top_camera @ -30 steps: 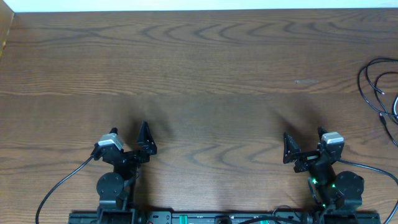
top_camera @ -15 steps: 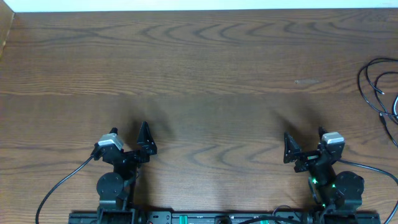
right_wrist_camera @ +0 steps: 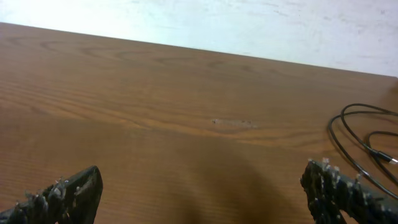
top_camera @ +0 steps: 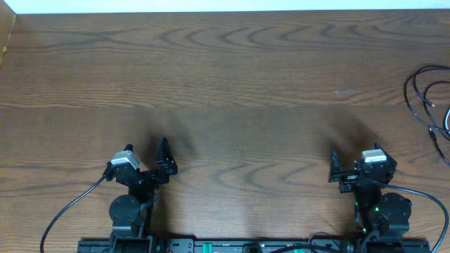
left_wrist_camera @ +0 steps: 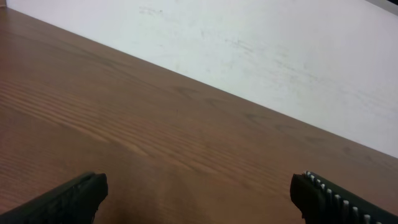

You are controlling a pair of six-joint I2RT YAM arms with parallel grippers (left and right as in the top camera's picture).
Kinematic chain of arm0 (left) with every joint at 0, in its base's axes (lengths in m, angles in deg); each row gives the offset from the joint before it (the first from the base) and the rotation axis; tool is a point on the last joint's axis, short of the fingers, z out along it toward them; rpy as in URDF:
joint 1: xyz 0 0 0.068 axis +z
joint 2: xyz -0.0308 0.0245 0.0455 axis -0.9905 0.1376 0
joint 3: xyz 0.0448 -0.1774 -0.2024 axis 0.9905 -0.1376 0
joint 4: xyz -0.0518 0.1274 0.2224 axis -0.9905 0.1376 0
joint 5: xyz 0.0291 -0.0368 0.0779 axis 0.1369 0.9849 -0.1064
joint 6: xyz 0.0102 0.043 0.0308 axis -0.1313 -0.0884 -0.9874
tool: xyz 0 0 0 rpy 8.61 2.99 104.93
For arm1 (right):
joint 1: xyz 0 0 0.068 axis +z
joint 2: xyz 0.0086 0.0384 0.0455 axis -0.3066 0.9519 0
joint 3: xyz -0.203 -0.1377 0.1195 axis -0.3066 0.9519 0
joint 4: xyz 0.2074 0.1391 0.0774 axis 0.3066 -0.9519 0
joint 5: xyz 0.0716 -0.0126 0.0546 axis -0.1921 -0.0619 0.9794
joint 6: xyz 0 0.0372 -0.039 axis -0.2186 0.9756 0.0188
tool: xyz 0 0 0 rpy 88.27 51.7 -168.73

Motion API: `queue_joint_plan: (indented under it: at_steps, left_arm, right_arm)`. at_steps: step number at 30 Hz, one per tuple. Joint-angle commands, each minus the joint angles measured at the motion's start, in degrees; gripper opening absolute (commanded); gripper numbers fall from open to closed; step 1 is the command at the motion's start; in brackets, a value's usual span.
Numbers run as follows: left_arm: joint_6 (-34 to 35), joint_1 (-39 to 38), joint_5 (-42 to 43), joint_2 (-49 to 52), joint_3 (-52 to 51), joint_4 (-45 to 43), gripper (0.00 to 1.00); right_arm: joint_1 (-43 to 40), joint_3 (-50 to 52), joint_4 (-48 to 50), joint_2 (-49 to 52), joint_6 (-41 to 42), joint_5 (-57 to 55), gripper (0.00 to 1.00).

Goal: Untangle cables

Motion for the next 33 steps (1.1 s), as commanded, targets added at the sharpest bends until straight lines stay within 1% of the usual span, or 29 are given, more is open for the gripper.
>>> queue_joint_plan:
  at_steps: [1, 24, 29, 33]
  left_arm:
    - [-0.5, 0.3, -1.5, -0.5, -0.7, 2.8, 1.0]
    - [-0.6, 0.3, -2.1, -0.5, -0.7, 2.8, 1.0]
    - [-4.5, 0.3, -2.7, -0.4, -0.7, 2.8, 1.0]
    - [-9.6, 0.3, -2.7, 0.7, -0.7, 2.8, 1.0]
  right_arm:
    - [0.2, 0.1, -0.3, 0.1, -1.3, -1.0, 0.99]
    - [0.2, 0.1, -0.3, 0.1, -1.3, -1.0, 0.99]
    - [0.2, 0.1, -0.3, 0.1, -1.3, -1.0, 0.99]
    - [0.2, 0.1, -0.3, 0.1, -1.3, -1.0, 0.99]
